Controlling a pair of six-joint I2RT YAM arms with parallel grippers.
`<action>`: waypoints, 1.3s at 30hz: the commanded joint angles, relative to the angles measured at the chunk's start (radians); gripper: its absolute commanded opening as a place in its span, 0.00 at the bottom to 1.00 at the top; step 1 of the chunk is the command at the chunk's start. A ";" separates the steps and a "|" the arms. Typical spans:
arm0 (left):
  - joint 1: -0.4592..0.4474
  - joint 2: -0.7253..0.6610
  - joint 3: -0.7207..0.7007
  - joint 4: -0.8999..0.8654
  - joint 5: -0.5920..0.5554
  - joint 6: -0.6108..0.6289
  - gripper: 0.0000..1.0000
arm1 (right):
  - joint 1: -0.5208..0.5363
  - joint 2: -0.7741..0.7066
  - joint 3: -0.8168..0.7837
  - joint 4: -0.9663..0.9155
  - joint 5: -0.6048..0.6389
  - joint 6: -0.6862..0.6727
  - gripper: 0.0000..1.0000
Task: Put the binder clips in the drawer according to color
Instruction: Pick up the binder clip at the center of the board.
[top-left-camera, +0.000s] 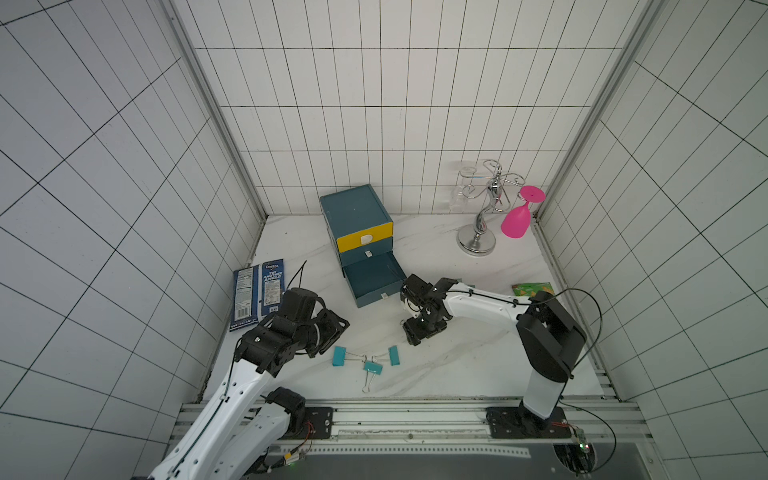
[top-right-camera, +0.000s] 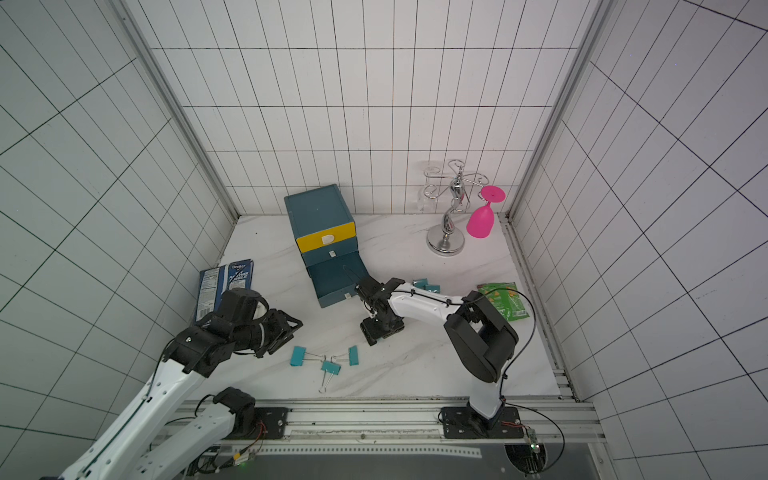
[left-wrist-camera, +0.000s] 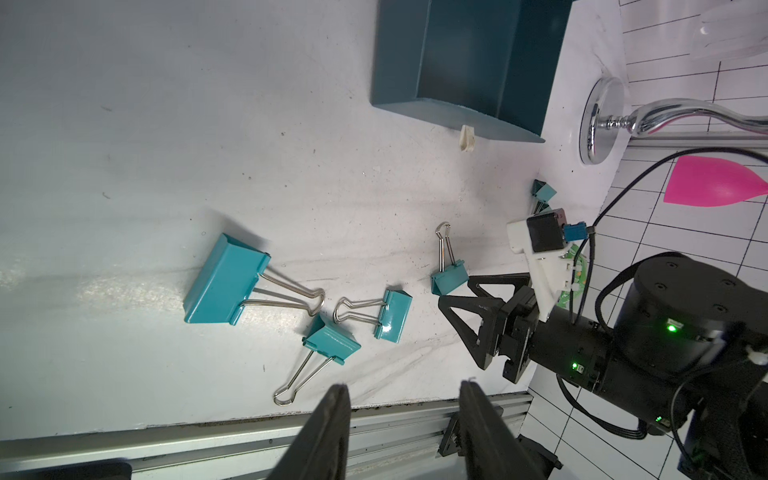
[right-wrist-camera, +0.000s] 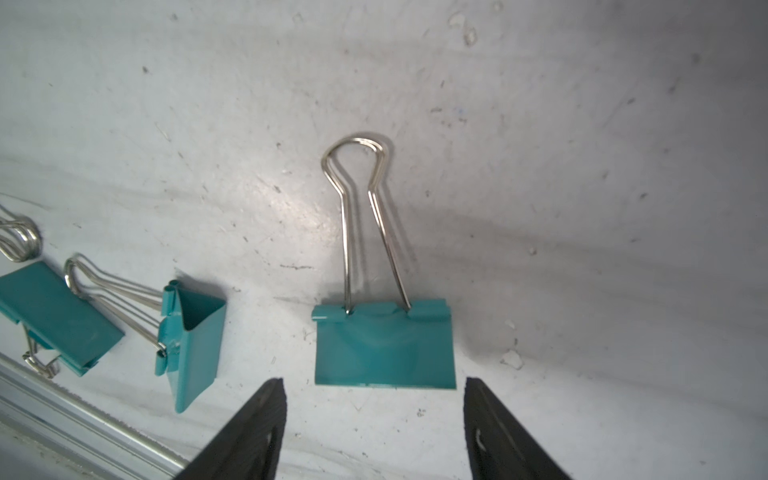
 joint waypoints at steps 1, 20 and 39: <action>-0.002 -0.004 -0.005 0.015 0.001 0.016 0.47 | 0.025 0.025 0.031 -0.046 0.053 0.000 0.70; 0.000 -0.027 -0.010 -0.005 -0.001 0.019 0.47 | 0.056 0.115 0.107 -0.086 0.111 -0.007 0.66; 0.006 -0.022 0.019 0.013 -0.036 0.019 0.47 | 0.048 -0.101 0.105 -0.140 0.148 0.015 0.40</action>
